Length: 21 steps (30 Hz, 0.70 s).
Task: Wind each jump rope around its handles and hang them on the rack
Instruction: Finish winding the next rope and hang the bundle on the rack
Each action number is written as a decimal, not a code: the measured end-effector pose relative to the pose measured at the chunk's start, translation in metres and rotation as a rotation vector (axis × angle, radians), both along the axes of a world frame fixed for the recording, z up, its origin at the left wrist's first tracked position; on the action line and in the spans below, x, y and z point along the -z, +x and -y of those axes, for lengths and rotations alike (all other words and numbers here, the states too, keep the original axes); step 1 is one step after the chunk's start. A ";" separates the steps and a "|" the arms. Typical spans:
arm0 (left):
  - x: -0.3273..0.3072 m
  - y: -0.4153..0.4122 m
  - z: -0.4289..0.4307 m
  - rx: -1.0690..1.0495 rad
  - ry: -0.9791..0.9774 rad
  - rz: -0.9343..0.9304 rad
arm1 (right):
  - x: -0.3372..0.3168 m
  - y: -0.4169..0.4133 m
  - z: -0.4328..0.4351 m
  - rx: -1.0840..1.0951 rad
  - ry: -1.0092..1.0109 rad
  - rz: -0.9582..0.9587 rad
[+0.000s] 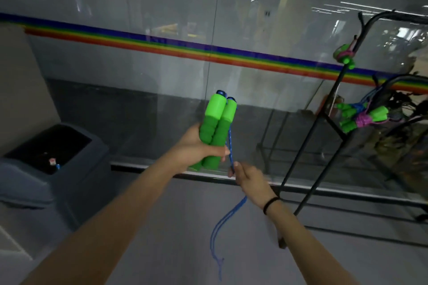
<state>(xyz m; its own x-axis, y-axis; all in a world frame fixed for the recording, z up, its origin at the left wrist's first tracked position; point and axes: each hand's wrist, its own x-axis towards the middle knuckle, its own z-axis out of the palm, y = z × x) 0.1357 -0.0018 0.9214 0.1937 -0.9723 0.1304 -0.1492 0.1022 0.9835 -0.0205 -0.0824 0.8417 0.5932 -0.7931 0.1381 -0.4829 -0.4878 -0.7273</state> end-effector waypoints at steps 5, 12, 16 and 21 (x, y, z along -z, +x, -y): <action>-0.003 0.013 -0.012 -0.111 0.172 0.969 | -0.089 0.002 -0.045 -0.240 -0.509 -0.571; -0.009 0.010 -0.024 0.288 0.063 1.487 | -0.142 0.005 -0.018 -0.440 -0.261 -0.376; -0.021 0.032 -0.026 0.435 0.009 1.058 | -0.112 0.006 -0.002 -0.430 0.238 0.111; -0.014 0.050 -0.017 0.244 -0.062 0.461 | -0.060 0.021 -0.012 -0.201 0.605 0.487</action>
<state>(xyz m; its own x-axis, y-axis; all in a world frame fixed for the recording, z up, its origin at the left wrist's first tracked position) 0.1861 0.0154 0.9352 -0.1286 -0.9698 0.2071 -0.5294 0.2438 0.8126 0.0007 -0.0705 0.9013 0.7165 -0.6976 -0.0012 0.0124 0.0145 -0.9998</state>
